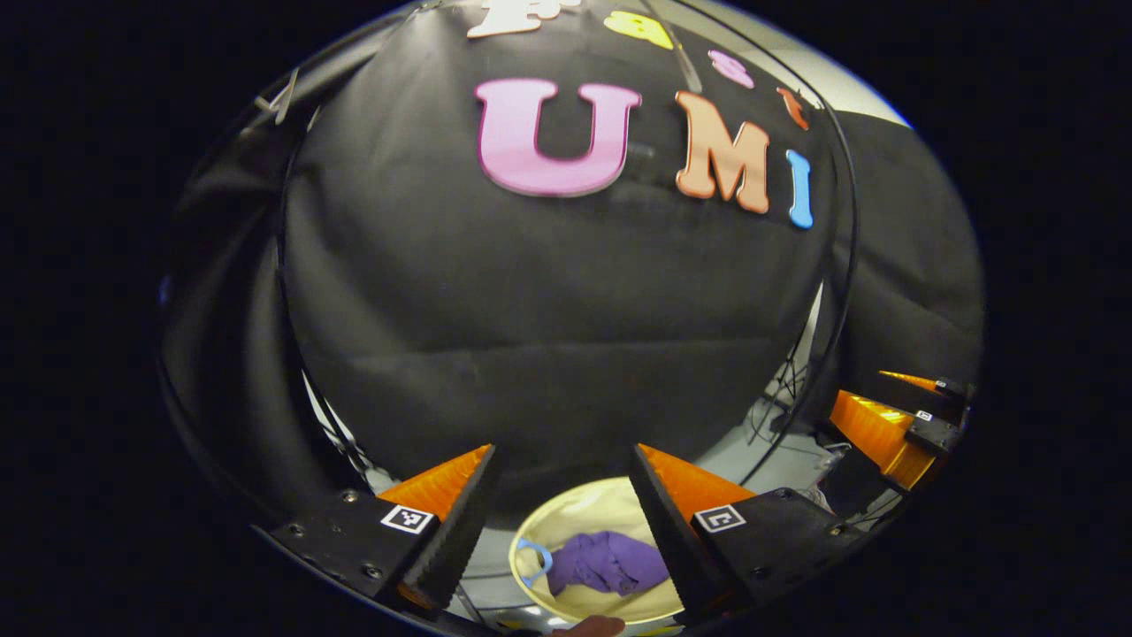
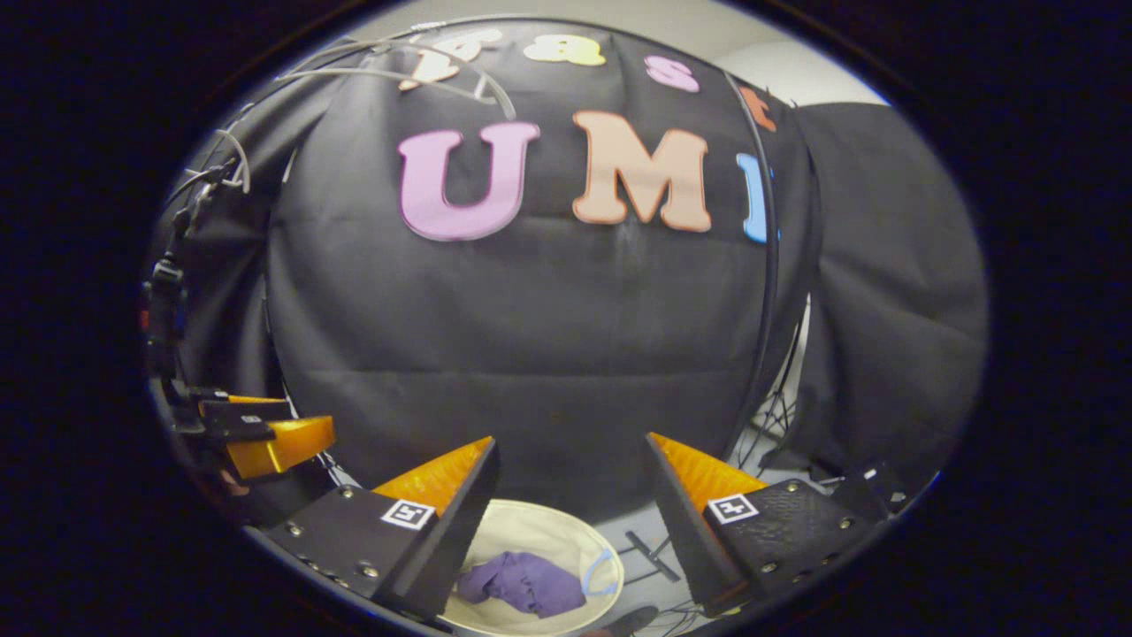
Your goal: Grasp the clothes on the hanger with both hands and then place them into the laundry hamper below.
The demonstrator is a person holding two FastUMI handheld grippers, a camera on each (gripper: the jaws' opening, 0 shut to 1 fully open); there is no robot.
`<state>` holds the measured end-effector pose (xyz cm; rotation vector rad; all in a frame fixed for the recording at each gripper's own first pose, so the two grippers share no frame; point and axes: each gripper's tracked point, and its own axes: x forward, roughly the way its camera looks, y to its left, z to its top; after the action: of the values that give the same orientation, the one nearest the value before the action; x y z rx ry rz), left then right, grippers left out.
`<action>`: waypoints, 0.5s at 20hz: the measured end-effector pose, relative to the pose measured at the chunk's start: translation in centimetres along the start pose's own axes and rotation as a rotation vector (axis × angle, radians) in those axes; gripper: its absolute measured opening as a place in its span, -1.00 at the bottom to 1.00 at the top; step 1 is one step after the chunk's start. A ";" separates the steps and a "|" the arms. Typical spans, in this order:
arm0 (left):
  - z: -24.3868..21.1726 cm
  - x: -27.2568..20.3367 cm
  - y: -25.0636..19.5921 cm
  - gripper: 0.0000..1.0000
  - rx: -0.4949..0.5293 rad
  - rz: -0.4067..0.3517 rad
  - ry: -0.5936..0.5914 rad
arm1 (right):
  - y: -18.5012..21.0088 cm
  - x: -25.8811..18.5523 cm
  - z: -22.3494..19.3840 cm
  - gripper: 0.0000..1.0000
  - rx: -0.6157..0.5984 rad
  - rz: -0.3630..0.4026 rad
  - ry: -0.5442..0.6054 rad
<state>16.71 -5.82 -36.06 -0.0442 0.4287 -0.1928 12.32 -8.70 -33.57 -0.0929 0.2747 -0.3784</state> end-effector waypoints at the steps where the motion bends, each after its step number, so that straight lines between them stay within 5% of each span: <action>1: 1.5 -0.6 -0.4 0.84 0.000 -0.005 -0.021 | 0.1 -1.2 2.2 0.86 -0.025 -0.011 -0.032; 10: 12.6 -9.2 0.1 0.83 0.056 0.014 -0.193 | 0.9 -11.7 14.7 0.86 -0.049 0.002 -0.220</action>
<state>13.77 -3.85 -20.80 -0.0046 0.2311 -0.1843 6.28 -2.90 -16.74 -0.1807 0.0670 -0.3563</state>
